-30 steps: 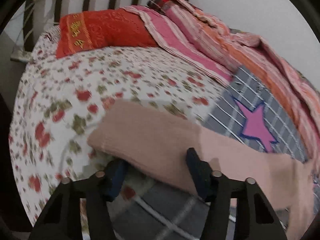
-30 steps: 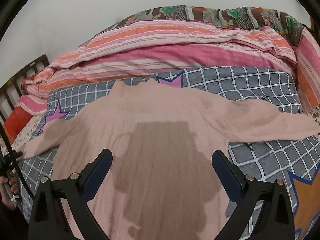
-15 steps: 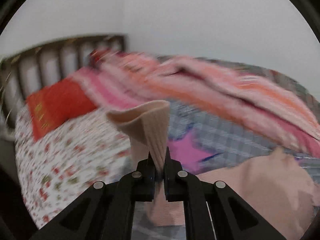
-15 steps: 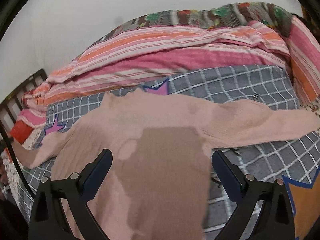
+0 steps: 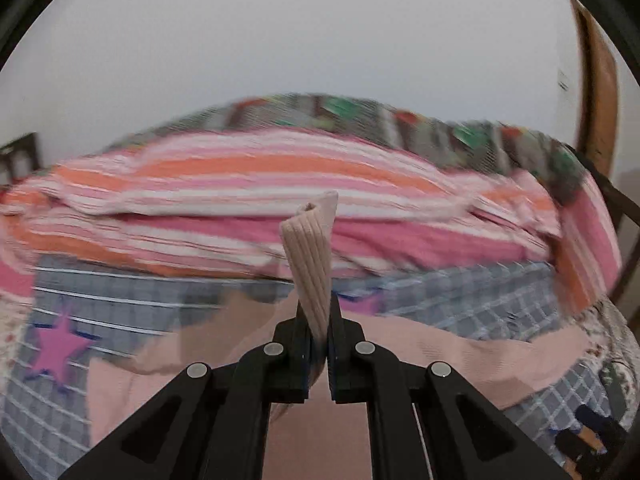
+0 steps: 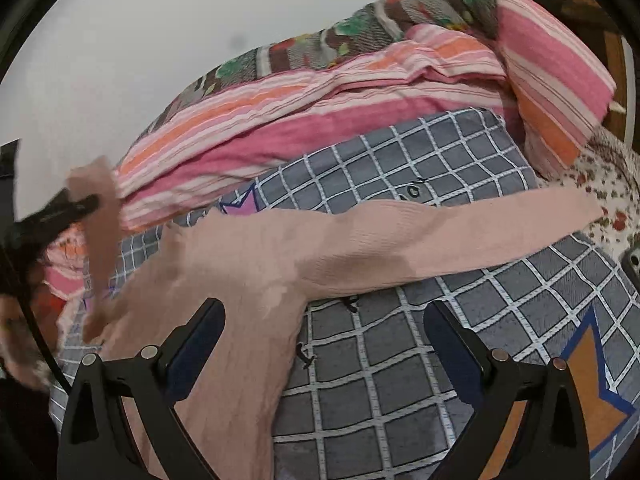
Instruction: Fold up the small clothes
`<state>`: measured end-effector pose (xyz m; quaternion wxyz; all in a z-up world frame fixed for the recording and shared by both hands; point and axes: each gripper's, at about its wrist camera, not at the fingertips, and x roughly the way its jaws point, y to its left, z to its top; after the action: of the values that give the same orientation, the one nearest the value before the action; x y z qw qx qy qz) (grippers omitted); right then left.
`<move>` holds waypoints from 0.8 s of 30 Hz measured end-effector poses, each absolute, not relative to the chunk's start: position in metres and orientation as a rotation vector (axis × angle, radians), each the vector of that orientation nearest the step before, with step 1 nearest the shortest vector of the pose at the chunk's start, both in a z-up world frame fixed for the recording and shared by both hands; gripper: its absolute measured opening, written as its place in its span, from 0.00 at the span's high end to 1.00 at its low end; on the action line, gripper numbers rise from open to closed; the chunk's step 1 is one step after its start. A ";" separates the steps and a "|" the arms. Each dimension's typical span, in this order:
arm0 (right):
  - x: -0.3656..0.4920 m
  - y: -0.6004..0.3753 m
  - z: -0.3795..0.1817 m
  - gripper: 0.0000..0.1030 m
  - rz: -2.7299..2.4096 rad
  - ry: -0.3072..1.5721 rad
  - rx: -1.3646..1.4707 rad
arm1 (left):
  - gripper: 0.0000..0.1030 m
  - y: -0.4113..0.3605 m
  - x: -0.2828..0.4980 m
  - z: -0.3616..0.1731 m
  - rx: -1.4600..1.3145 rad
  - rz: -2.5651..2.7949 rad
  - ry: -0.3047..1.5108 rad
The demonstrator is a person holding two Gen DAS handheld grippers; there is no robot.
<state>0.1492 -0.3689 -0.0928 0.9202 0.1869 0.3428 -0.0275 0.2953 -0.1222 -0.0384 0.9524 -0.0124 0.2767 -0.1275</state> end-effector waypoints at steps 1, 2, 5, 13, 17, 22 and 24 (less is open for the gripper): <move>0.148 -0.374 -0.092 0.05 -0.058 0.696 0.398 | 0.93 -0.139 0.297 -0.048 -0.039 -0.297 0.584; 0.146 -0.376 -0.091 0.05 -0.057 0.691 0.404 | 0.93 -0.148 0.297 -0.053 -0.045 -0.318 0.599; 0.144 -0.379 -0.092 0.05 -0.055 0.688 0.400 | 0.93 -0.177 0.297 -0.081 -0.061 -0.400 0.669; 0.153 -0.375 -0.104 0.05 -0.054 0.716 0.382 | 0.28 -0.139 0.273 -0.103 -0.142 -0.382 0.712; 0.160 -0.365 -0.110 0.22 0.001 0.718 0.382 | 0.28 -0.080 0.256 -0.108 -0.105 -0.231 0.702; 0.181 -0.345 -0.124 0.60 0.076 0.774 0.377 | 0.28 -0.012 0.242 -0.129 -0.047 -0.032 0.744; 0.191 -0.338 -0.130 0.62 0.073 0.798 0.366 | 0.28 0.011 0.240 -0.136 -0.023 0.006 0.755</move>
<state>0.1906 -0.3376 -0.1301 0.9045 0.1772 0.3864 0.0351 0.2403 0.0112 -0.1356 0.9295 -0.0110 0.3687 0.0027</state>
